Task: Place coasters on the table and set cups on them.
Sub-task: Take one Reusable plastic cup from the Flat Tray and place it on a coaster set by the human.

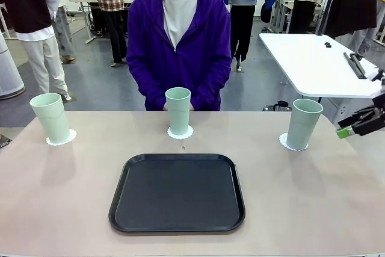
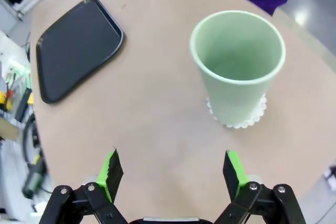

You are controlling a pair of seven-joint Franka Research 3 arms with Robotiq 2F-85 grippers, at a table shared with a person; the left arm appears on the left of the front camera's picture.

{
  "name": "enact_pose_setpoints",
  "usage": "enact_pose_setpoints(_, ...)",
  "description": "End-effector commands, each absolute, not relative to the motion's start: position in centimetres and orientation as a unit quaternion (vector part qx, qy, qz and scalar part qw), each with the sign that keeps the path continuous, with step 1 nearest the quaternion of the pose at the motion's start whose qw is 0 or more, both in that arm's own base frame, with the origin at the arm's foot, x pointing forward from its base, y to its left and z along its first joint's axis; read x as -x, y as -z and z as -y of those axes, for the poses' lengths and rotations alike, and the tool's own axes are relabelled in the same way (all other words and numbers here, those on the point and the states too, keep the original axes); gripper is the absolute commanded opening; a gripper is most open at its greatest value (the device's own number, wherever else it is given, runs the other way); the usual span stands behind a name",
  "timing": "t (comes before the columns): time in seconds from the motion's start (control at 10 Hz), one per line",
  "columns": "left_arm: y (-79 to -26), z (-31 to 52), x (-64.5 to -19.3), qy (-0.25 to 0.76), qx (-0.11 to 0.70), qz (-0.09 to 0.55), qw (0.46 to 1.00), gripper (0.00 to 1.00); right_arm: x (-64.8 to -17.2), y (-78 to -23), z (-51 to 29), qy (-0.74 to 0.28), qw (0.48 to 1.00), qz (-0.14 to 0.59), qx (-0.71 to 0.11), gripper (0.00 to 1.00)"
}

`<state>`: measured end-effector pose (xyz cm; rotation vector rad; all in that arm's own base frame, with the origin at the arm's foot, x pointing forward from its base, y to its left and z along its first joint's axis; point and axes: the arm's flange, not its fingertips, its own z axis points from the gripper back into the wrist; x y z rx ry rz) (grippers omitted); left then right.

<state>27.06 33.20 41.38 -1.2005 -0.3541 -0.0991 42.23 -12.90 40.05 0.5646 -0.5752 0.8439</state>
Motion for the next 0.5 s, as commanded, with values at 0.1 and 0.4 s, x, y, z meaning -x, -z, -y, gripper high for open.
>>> enact_pose_setpoints(0.1, -41.6, -33.3, -26.9, 0.046, 0.563, 0.168, 0.808, 1.00, -38.2, -45.2, 8.3, -0.348, 0.903, 0.191, -0.164, 1.00)
enact_pose_setpoints(0.4, -41.6, -33.3, -26.9, 0.046, 0.563, 0.168, 0.808, 1.00, -34.5, -50.1, 2.3, -0.344, 0.924, 0.162, -0.049, 1.00)
